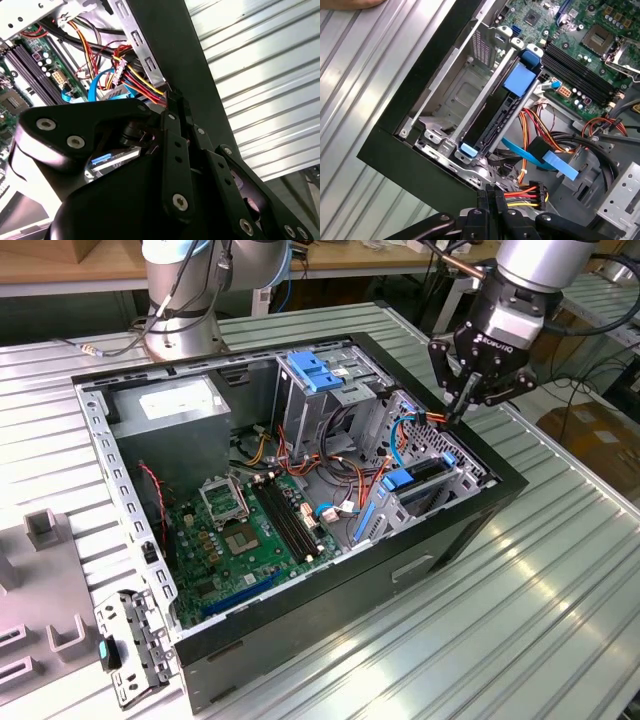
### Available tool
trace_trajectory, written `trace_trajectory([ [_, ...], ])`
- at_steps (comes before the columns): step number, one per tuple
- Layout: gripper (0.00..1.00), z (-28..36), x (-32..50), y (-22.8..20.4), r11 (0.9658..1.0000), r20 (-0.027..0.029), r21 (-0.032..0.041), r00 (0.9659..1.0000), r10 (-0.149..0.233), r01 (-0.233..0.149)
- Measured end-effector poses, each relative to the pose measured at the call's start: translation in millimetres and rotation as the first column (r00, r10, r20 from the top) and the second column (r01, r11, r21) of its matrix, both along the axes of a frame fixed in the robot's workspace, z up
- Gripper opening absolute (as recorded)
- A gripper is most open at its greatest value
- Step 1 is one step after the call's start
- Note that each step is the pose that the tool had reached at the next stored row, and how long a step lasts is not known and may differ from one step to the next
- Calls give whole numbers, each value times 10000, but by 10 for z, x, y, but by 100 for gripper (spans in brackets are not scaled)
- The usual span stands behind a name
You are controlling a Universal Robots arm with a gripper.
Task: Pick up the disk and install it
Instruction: 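Insert the first disk wire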
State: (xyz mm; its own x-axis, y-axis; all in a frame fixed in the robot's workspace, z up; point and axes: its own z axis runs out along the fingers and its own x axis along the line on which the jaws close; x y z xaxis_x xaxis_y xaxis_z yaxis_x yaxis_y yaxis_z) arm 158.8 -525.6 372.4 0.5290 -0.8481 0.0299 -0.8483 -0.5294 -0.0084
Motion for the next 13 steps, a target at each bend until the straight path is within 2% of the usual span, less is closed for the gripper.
trace_trajectory([
  [2, 16, 1, -14, 2, 10000, -1, -2, 10000, -74, 74],
  [4, 16, -1, -67, -2, 10000, -1, 0, 10000, -80, 80],
  [6, 16, -1, -70, -2, 9995, 0, 0, 9995, -315, 315],
  [8, 16, -2, -71, -2, 9974, 0, -1, 9974, -722, 722],
  [13, 16, -3, -71, -2, 9941, 0, -1, 9941, -1086, 1086],
])
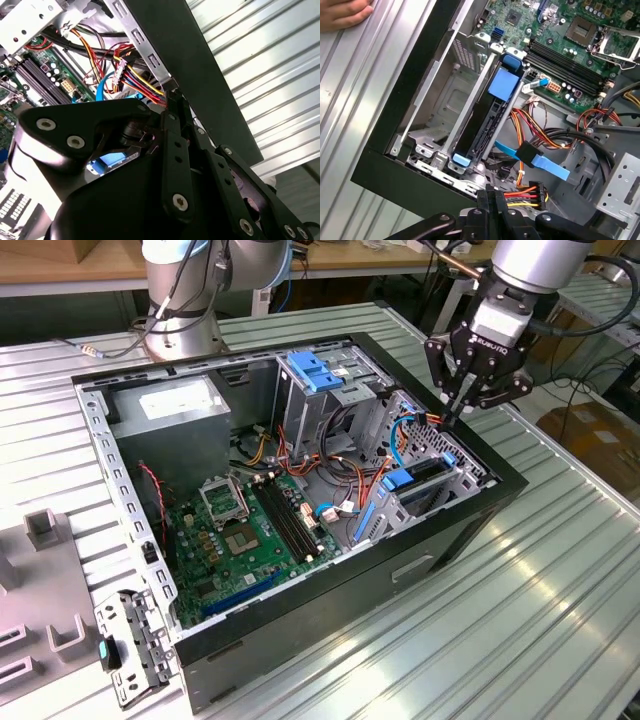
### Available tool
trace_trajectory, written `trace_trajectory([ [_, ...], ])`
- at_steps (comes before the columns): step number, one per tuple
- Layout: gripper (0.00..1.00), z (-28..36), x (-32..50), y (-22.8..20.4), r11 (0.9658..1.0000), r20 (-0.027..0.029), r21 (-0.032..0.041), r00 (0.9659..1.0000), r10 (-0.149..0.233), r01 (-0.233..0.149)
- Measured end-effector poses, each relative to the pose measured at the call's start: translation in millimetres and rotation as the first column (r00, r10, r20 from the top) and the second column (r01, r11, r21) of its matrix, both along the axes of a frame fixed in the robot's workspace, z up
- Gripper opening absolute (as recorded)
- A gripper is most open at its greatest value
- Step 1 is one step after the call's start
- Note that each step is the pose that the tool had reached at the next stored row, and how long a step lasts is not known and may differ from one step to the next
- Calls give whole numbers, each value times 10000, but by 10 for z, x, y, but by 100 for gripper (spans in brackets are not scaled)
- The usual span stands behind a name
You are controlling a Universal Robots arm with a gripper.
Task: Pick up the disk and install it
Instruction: 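Insert the first disk wire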
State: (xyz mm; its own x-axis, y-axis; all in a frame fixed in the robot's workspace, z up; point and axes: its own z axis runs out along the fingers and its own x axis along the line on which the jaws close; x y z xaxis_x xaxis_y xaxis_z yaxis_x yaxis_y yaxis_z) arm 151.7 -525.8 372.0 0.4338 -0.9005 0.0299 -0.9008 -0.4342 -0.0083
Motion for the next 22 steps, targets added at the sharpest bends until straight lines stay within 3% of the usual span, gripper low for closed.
trace_trajectory([
  [5, 16, -1, -1, 0, 9994, 0, 1, 9994, -344, 344],
  [10, 16, 0, -4, 0, 9957, 0, 0, 9957, -925, 925],
  [14, 16, -1, -4, 0, 9894, 0, 1, 9894, -1449, 1449],
  [16, 16, 0, -4, 0, 9816, 0, 0, 9816, -1910, 1910],
  [18, 16, 0, -7, 0, 9774, 0, 0, 9774, -2113, 2113],
  [22, 16, -1, -104, 0, 9768, 1, 1, 9768, -2141, 2141],
])
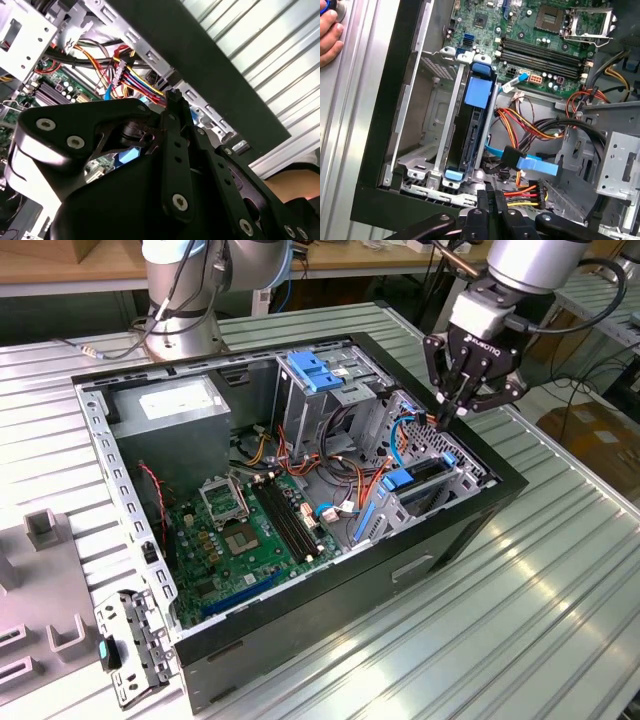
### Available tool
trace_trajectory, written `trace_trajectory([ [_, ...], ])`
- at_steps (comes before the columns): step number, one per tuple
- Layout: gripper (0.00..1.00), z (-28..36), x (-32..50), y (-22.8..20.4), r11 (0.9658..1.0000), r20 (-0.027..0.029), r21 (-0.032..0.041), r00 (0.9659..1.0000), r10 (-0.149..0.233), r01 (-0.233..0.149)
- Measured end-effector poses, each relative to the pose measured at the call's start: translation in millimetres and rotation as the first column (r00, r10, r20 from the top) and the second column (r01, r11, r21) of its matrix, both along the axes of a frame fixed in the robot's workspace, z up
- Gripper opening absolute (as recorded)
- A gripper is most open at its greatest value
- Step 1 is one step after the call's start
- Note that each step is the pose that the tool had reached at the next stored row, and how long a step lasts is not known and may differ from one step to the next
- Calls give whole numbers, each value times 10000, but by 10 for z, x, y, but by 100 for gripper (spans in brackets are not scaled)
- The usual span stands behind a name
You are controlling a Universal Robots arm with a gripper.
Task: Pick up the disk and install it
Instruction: 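Insert the first disk wire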
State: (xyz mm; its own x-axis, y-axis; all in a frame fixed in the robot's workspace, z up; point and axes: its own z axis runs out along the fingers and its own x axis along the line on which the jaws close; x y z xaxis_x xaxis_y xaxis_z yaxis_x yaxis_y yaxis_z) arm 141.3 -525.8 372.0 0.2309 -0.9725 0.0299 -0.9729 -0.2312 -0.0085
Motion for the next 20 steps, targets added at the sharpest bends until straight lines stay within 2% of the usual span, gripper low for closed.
trace_trajectory([
  [3, 16, 0, -35, -1, 10000, 1, 0, 10000, -63, 63],
  [5, 16, -2, -35, 0, 9992, 1, 1, 9992, -408, 408],
  [6, 16, -3, -35, 0, 9965, 1, -1, 9965, -842, 842],
  [10, 16, -10, -35, 0, 9863, 1, 0, 9863, -1649, 1649],
  [11, 16, -12, -35, 0, 9815, 1, -1, 9815, -1915, 1915],
  [13, 16, -16, -35, 0, 9745, 1, -1, 9745, -2245, 2245],
  [15, 16, -19, -35, 0, 9638, 1, -1, 9638, -2668, 2668],
  [20, 16, -20, -35, 0, 9634, 2, -2, 9634, -2682, 2682],
])
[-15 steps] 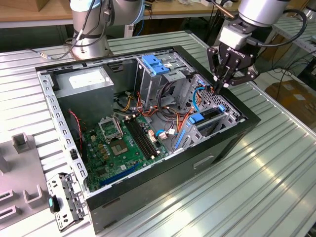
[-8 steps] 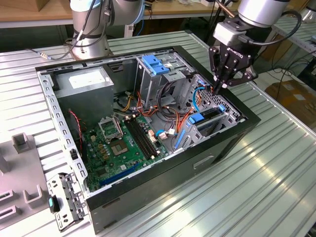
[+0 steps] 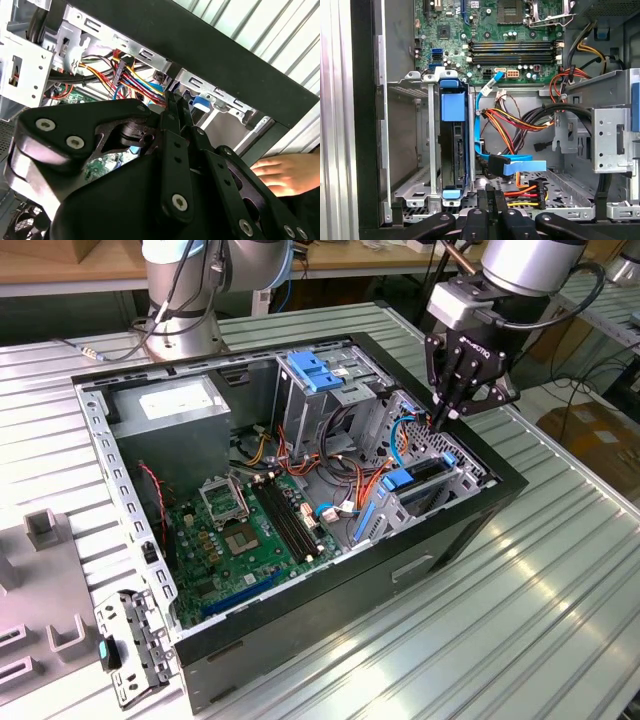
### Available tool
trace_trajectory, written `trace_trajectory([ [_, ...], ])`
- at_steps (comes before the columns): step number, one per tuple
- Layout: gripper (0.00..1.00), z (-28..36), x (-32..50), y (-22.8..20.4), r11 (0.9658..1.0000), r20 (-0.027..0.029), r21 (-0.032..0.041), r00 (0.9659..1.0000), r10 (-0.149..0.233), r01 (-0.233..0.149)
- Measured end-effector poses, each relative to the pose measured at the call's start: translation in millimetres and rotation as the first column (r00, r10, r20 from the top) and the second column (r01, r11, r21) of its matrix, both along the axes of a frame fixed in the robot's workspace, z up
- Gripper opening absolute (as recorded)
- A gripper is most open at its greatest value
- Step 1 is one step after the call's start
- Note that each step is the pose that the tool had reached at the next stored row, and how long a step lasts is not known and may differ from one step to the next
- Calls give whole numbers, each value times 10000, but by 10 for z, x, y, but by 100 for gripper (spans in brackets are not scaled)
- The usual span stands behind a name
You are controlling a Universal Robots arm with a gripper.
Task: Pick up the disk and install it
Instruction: 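Insert the first disk wire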
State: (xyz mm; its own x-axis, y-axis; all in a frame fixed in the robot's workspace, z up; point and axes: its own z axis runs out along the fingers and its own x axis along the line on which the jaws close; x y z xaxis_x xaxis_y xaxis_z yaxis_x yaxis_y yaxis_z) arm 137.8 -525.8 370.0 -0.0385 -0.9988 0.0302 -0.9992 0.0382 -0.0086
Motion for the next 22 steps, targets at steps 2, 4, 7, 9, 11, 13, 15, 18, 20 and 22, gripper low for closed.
trace_trajectory([
  [2, 16, -2, 0, 0, 9998, 0, 0, 9998, -219, 219],
  [4, 16, -6, 0, 0, 9985, 0, 1, 9985, -550, 550],
  [7, 16, -14, -2, -23, 9977, 0, 0, 9977, -673, 673],
  [9, 16, -23, -28, -56, 9977, -1, 2, 9977, -674, 674],
  [11, 16, -28, -83, -67, 9977, 11, 1, 9977, -671, 671],
  [13, 16, -35, -125, -75, 9979, 32, 3, 9978, -655, 655],
  [15, 16, -54, -146, -85, 9983, 45, 3, 9983, -582, 582],
  [18, 16, -77, -152, -103, 9993, 45, 2, 9993, -375, 375],
  [20, 16, -88, -166, -112, 9994, 51, 4, 9994, -348, 348],
  [22, 16, -99, -188, -115, 9996, 85, 3, 9995, -297, 297],
])
